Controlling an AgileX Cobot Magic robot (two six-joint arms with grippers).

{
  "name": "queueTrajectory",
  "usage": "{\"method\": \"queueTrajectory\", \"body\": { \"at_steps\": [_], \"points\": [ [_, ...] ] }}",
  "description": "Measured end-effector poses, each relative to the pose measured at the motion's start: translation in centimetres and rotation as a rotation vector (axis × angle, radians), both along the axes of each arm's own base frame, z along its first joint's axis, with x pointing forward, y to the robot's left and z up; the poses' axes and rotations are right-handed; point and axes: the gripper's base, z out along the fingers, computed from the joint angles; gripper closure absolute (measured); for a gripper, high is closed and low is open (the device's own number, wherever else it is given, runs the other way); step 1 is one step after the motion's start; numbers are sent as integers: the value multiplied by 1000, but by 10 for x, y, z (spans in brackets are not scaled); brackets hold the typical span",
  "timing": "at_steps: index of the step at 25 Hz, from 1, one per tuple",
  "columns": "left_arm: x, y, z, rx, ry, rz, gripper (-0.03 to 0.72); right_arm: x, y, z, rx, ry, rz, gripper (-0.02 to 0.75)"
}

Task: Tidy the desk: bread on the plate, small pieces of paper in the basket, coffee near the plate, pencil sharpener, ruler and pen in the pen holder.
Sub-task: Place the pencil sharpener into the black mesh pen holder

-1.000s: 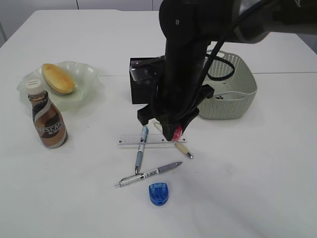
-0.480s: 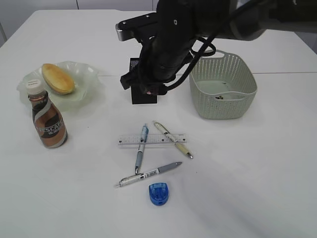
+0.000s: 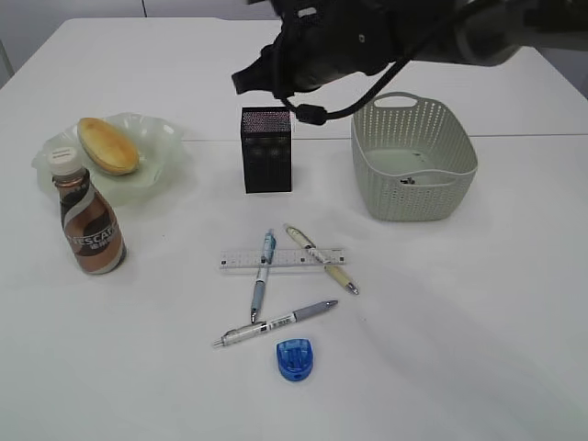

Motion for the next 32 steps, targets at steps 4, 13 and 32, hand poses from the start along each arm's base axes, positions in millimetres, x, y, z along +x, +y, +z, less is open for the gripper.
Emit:
{"method": "queueTrajectory", "body": {
  "at_steps": [4,13,32],
  "points": [
    [0,2,0,19,-5,1,229,21,-20,-7,45,-76,-32,589],
    [1,6,2,69,-12,4,230,42,-14,-54,77,-117,-7,589],
    [1,7,2,87,-14,6,232,62,0,-86,138,-212,32,589]
  ]
}}
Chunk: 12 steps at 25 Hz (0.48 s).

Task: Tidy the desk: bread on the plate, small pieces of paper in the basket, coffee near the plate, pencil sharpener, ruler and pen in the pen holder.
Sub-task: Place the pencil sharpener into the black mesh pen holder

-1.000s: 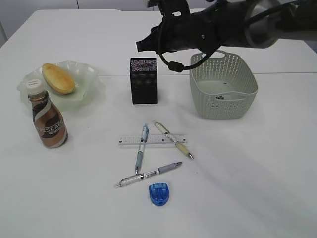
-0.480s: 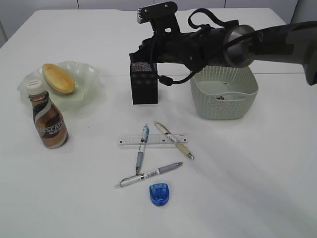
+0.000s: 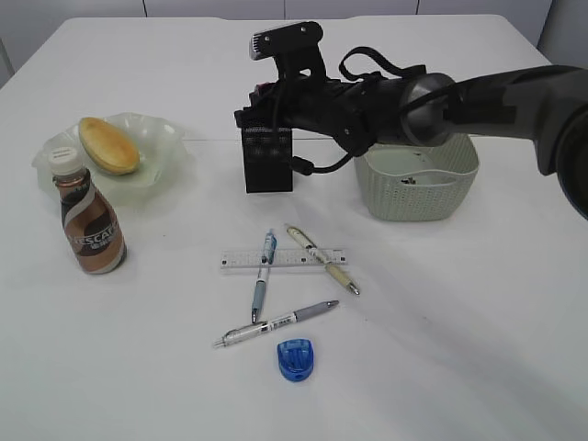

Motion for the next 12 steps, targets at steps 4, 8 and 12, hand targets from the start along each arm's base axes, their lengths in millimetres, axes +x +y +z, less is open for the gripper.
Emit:
{"method": "queueTrajectory", "body": {
  "at_steps": [4,8,12],
  "points": [
    [0,0,0,0,0,0,232,1,0,-1,-2,-2,1,587],
    [0,0,0,0,2,1,232,2,0,2,-2,-7,-1,567],
    [0,0,0,0,2,1,233,3,-3,1,-7,1,-7,528]
  ]
}}
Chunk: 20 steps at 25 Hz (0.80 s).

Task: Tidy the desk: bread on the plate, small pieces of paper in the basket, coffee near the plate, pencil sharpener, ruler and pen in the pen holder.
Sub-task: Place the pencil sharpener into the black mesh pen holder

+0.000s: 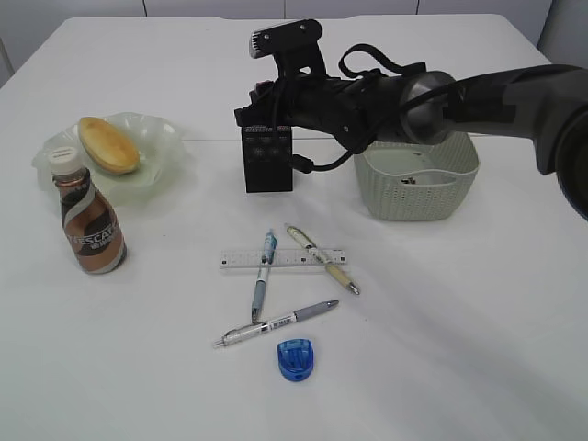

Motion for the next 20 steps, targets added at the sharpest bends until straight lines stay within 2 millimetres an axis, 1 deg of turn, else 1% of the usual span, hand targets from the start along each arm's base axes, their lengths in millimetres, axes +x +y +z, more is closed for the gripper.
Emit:
{"method": "queueTrajectory", "body": {
  "at_steps": [3,5,14,17,20],
  "points": [
    [0,0,0,0,0,0,236,0,0,0,4,5,-2,491],
    [0,0,0,0,0,0,237,0,0,0,8,7,-4,482],
    [0,0,0,0,3,1,239,0,-1,-2,3,22,-11,476],
    [0,0,0,1,5,2,239,-1,-3,2,-8,38,-18,476],
    [0,0,0,1,5,2,239,-3,-5,13,-18,60,-32,476]
  ]
}}
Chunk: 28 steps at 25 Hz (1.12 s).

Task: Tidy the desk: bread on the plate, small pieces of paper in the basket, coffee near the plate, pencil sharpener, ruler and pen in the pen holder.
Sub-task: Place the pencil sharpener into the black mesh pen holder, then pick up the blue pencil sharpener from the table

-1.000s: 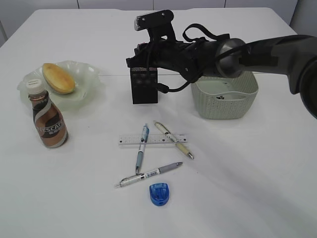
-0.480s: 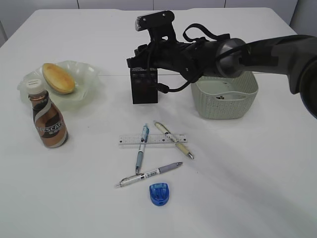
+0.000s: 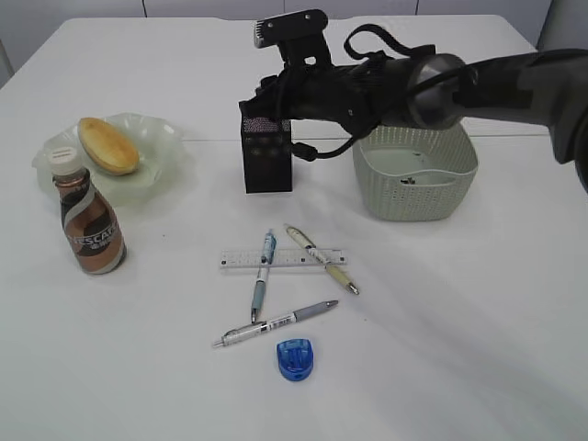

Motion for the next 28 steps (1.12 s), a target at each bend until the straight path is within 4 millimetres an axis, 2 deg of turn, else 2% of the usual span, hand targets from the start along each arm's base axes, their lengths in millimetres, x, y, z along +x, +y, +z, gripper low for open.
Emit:
{"method": "queueTrajectory", "body": {
  "at_steps": [3,9,13,17,24,28],
  "points": [
    [0,0,0,0,0,0,239,-4,-4,10,2,50,-30,476],
    [0,0,0,0,0,0,241,-23,-15,36,10,282,-124,486],
    [0,0,0,0,2,1,241,-47,-17,58,-53,433,-146,491],
    [0,0,0,1,6,2,241,-75,-13,68,-156,594,-144,491],
    [-3,1,-1,4,33,11,244,-112,-6,68,-239,876,-126,491],
    [-4,1,-2,5,41,14,244,-119,-1,67,-207,959,-100,491]
  ]
}}
